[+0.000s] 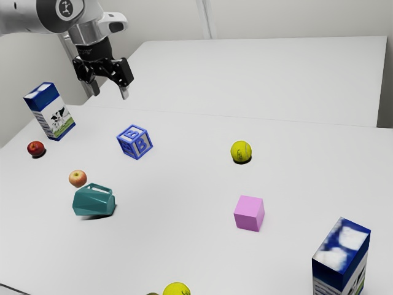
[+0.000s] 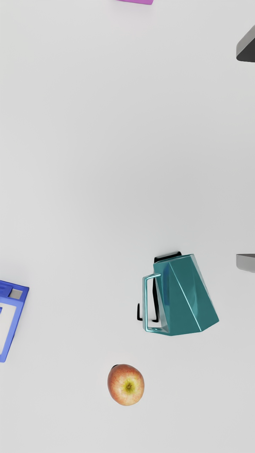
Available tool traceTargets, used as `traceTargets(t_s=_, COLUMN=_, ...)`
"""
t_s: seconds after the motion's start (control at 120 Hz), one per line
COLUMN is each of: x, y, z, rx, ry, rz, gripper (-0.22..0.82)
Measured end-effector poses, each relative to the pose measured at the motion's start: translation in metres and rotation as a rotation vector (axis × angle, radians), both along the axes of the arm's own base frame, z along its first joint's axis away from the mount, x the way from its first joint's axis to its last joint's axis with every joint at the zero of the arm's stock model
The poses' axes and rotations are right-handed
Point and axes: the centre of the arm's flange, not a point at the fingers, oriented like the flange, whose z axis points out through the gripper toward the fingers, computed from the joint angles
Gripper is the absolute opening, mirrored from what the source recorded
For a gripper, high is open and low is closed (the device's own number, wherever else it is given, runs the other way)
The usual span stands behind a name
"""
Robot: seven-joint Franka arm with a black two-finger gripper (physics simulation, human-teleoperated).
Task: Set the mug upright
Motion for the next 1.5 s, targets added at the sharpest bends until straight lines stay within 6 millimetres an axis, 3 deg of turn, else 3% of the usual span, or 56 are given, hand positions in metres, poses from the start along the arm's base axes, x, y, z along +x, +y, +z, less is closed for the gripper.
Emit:
traceTargets(t_s=0.233, x=-0.005, y=-0.003, z=0.002, rx=0.000, ry=-0.002, rz=-0.002, gripper=0.59)
traceTargets(t_s=0.542, x=-0.040, y=0.003, z=0.008, rx=-0.003, ry=0.000, rz=0.010, gripper=0.59)
traceTargets(t_s=0.758, x=-0.064, y=0.062, z=0.014, rx=-0.017, ry=0.008, rz=0.118, gripper=0.59)
traceTargets(t_s=0.825, x=-0.073, y=0.088, z=0.009, rx=-0.041, ry=0.021, rz=0.162, gripper=0.59)
traceTargets(t_s=0.933, x=-0.082, y=0.113, z=-0.001, rx=-0.090, ry=0.038, rz=0.194, gripper=0.59)
traceTargets(t_s=1.083, x=-0.094, y=0.154, z=-0.025, rx=-0.171, ry=0.064, rz=0.243, gripper=0.59)
traceTargets(t_s=1.5, x=-0.117, y=0.224, z=-0.108, rx=-0.345, ry=0.000, rz=0.251, gripper=0.59)
